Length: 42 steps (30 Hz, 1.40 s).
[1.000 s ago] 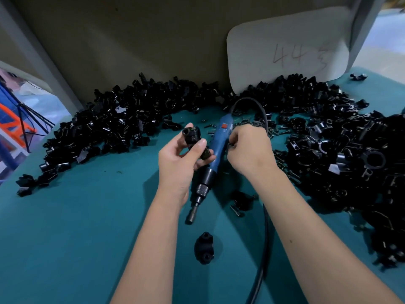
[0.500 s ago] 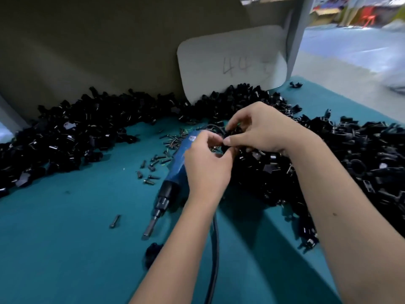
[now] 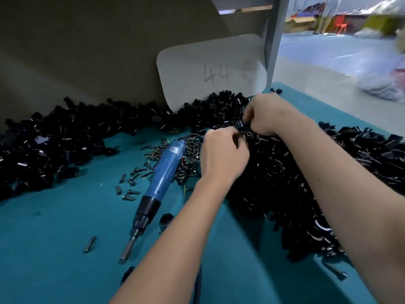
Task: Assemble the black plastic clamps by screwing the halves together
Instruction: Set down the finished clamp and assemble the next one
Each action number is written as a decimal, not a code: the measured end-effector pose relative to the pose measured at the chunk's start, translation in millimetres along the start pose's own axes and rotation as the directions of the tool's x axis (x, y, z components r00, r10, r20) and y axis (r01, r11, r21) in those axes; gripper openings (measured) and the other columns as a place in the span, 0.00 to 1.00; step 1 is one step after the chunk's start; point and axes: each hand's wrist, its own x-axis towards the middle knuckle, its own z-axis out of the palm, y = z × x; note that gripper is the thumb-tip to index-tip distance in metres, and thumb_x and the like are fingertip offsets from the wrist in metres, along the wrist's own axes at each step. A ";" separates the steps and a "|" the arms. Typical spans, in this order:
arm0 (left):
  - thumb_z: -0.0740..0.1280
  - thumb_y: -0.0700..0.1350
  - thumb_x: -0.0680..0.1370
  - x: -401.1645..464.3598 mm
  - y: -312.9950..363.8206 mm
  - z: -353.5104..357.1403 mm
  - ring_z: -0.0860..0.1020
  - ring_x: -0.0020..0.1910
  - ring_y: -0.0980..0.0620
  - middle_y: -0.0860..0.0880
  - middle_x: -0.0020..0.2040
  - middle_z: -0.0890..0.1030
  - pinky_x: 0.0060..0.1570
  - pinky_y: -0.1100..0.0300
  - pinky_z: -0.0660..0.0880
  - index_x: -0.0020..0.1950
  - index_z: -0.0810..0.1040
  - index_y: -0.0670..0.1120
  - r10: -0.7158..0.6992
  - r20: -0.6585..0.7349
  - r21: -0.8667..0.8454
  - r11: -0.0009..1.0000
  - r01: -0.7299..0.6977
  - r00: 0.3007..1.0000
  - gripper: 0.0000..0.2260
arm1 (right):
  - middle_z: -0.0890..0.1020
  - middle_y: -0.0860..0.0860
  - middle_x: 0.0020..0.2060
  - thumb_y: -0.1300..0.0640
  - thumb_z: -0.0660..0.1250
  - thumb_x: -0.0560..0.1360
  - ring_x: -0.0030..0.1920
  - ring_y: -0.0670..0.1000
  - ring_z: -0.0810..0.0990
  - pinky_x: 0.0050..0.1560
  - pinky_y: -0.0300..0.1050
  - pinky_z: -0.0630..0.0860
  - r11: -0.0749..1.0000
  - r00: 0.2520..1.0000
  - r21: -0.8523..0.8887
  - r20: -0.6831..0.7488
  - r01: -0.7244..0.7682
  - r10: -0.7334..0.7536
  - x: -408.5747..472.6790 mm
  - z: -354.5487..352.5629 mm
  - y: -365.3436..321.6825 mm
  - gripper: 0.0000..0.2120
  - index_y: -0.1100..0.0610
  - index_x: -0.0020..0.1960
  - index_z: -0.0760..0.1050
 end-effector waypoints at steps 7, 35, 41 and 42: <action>0.64 0.37 0.73 27.9 -42.2 -23.0 0.72 0.58 0.40 0.45 0.43 0.76 0.44 0.52 0.69 0.40 0.75 0.45 -0.195 0.071 0.424 0.893 0.147 0.978 0.05 | 0.82 0.56 0.63 0.69 0.63 0.75 0.61 0.59 0.81 0.60 0.51 0.81 0.981 0.971 -0.036 0.152 0.190 -0.182 49.7 44.8 -45.2 0.25 0.50 0.66 0.81; 0.66 0.40 0.73 10.1 -154.1 -128.4 0.77 0.58 0.40 0.46 0.52 0.83 0.62 0.52 0.73 0.49 0.85 0.49 -0.471 -0.322 0.121 0.840 0.529 0.821 0.09 | 0.75 0.54 0.32 0.59 0.70 0.81 0.24 0.49 0.77 0.22 0.41 0.68 0.620 0.944 0.781 0.147 0.072 -0.294 13.2 66.2 -156.8 0.10 0.57 0.48 0.69; 0.68 0.48 0.76 -23.0 -223.1 -197.9 0.60 0.75 0.34 0.39 0.77 0.64 0.72 0.39 0.61 0.70 0.75 0.45 -0.506 -0.311 0.563 0.584 0.585 0.805 0.22 | 0.78 0.52 0.30 0.68 0.69 0.73 0.21 0.47 0.67 0.25 0.39 0.66 0.563 0.903 0.814 0.124 0.144 -0.411 -32.0 98.6 -237.6 0.10 0.55 0.47 0.75; 0.67 0.49 0.78 -29.9 -233.1 -207.5 0.60 0.76 0.34 0.40 0.79 0.62 0.73 0.39 0.60 0.72 0.73 0.45 -0.528 -0.291 0.577 0.568 0.586 0.798 0.23 | 0.81 0.51 0.30 0.69 0.67 0.73 0.21 0.46 0.67 0.25 0.38 0.66 0.552 0.900 0.822 0.127 0.139 -0.416 -39.1 103.8 -248.5 0.12 0.53 0.47 0.79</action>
